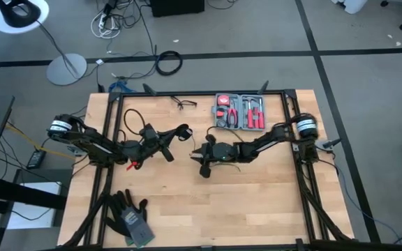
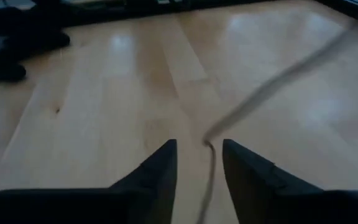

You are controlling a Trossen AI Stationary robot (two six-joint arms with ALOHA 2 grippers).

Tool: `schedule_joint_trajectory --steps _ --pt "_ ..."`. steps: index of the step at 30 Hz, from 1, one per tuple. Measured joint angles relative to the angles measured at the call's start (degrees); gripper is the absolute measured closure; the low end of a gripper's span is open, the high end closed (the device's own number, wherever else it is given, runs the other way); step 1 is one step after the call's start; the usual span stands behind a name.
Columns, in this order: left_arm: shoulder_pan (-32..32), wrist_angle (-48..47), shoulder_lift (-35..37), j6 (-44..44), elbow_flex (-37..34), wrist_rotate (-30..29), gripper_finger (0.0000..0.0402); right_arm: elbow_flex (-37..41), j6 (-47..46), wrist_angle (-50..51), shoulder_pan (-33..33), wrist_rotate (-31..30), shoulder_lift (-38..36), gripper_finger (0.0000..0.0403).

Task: Coil cords
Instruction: Coil the black wire onto the spool

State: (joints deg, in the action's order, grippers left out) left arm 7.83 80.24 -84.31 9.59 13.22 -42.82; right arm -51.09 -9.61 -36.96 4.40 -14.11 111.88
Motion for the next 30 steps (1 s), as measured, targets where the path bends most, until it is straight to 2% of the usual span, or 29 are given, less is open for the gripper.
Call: schedule_joint_trajectory --steps 7,11,14,17,23,30 --pt "0.1 5.8 0.0 -4.3 -1.2 -0.1 0.0401 6.3 -0.2 8.0 0.1 -0.2 -13.2 0.0243" --pt "0.1 5.8 0.0 -5.1 -1.1 0.0 0.0401 9.9 -3.5 7.7 0.9 -5.1 -17.5 0.0246" --pt "0.2 5.6 0.0 -6.3 -1.1 0.1 0.0401 10.2 -3.9 6.8 2.2 -11.6 -16.9 0.0255" --pt "0.2 5.6 0.0 -7.9 -1.1 0.1 0.0401 8.5 -3.6 6.1 3.1 -14.9 -14.9 0.0276" --pt "0.2 2.9 0.0 -10.8 0.7 -0.1 0.0401 2.2 0.5 5.7 2.4 -17.1 -11.4 0.039" --pt "0.3 -1.9 0.0 -10.9 3.0 -0.3 0.0401 -3.2 4.7 6.4 -0.1 -19.2 -7.7 0.04"
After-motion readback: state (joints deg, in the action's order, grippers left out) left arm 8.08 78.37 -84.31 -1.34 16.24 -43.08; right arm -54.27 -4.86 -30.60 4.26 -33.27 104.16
